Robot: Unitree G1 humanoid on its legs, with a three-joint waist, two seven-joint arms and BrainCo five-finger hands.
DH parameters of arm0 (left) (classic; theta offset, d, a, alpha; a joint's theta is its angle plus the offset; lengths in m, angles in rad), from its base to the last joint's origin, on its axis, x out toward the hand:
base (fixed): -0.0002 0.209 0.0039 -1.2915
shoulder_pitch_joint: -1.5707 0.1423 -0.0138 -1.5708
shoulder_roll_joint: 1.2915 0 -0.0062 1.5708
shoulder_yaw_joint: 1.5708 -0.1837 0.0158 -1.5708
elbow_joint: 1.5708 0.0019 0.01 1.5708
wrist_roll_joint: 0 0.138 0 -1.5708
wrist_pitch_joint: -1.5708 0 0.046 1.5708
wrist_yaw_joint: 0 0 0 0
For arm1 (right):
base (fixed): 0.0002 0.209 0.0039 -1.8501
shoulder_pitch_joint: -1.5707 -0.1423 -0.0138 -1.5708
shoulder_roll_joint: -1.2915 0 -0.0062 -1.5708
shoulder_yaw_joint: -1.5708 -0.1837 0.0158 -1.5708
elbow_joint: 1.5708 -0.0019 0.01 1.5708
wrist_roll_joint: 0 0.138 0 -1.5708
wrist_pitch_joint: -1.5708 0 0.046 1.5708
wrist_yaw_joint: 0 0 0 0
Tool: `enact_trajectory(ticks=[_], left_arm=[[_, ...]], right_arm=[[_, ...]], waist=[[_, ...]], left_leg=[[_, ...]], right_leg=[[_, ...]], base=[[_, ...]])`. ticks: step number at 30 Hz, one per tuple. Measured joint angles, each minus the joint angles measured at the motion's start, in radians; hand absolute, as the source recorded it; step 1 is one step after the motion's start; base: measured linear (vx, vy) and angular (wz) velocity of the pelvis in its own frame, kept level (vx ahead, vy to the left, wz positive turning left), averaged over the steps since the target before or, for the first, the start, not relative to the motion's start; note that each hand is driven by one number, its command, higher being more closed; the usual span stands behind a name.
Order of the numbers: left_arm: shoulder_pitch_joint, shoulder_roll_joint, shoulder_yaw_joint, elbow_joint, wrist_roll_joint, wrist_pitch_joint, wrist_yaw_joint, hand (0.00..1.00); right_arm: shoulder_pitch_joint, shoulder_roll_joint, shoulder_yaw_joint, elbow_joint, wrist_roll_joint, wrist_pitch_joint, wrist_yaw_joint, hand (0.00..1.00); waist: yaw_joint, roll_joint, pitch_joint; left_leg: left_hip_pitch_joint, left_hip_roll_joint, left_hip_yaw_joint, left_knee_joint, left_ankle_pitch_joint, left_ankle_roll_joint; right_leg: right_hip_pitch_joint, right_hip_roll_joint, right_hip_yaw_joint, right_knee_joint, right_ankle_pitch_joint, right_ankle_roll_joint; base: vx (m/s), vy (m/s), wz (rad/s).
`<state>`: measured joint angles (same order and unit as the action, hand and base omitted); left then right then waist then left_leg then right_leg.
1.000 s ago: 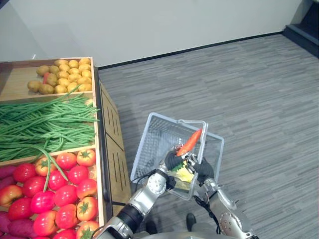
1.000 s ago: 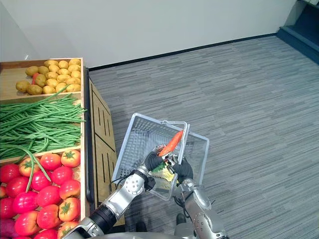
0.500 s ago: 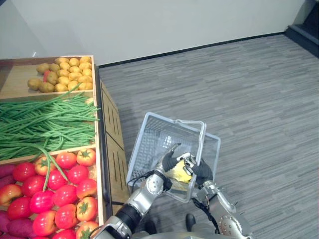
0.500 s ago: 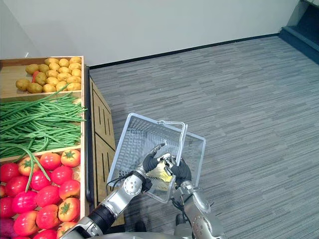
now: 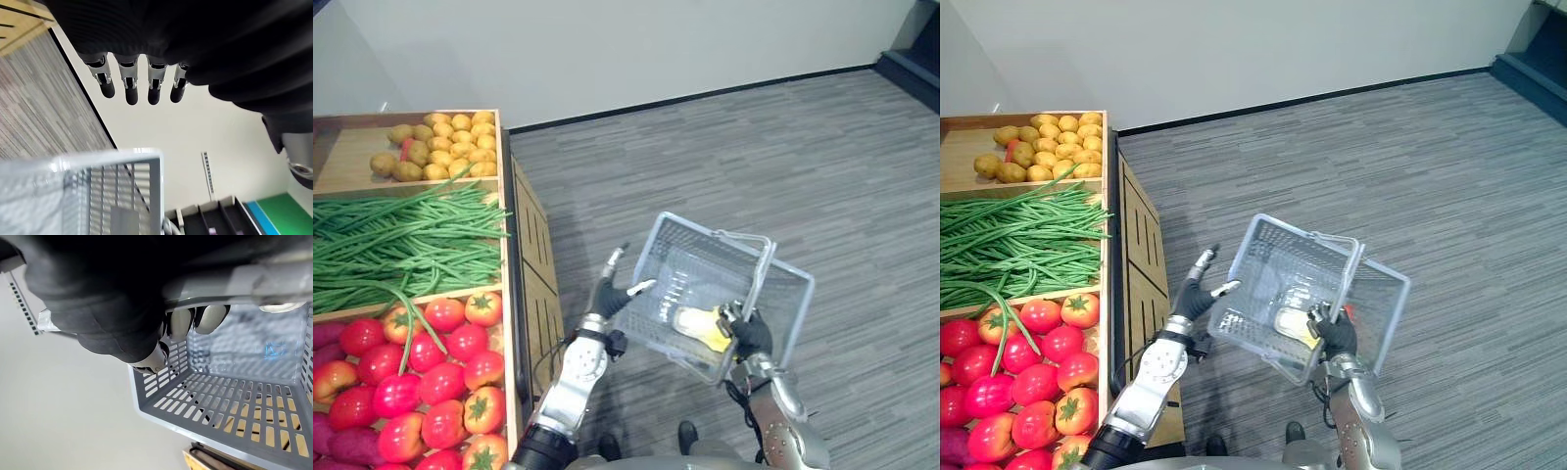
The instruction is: Pick vegetable in the basket
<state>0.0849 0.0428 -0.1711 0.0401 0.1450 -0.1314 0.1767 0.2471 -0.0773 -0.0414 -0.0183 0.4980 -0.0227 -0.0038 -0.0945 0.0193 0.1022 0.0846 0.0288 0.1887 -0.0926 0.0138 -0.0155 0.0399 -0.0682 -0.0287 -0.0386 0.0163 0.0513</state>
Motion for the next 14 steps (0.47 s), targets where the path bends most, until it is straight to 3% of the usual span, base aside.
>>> enact_trajectory(ticks=[6,14], left_arm=[[0.105,-0.001,0.1,-0.004,-0.118,-0.021,-0.003,0.0],[0.174,0.032,0.187,0.099,-0.193,-0.033,-0.028,0.0]], right_arm=[[-0.002,-0.012,-0.107,0.137,-0.122,-0.019,-0.013,1.0],[0.011,-0.006,-0.133,0.328,-0.211,-0.016,-0.041,1.0]], waist=[[0.004,0.016,-0.012],[0.026,0.022,-0.016]], left_leg=[[0.0,-0.002,-0.017,0.0,0.0,0.0],[-0.002,-0.003,-0.054,0.004,0.002,-0.002]], right_leg=[[0.007,-0.003,-0.018,-0.001,-0.002,0.002],[0.025,-0.005,-0.063,0.001,-0.008,0.004]], base=[[-0.02,-0.014,0.08],[-0.03,-0.02,0.14]])
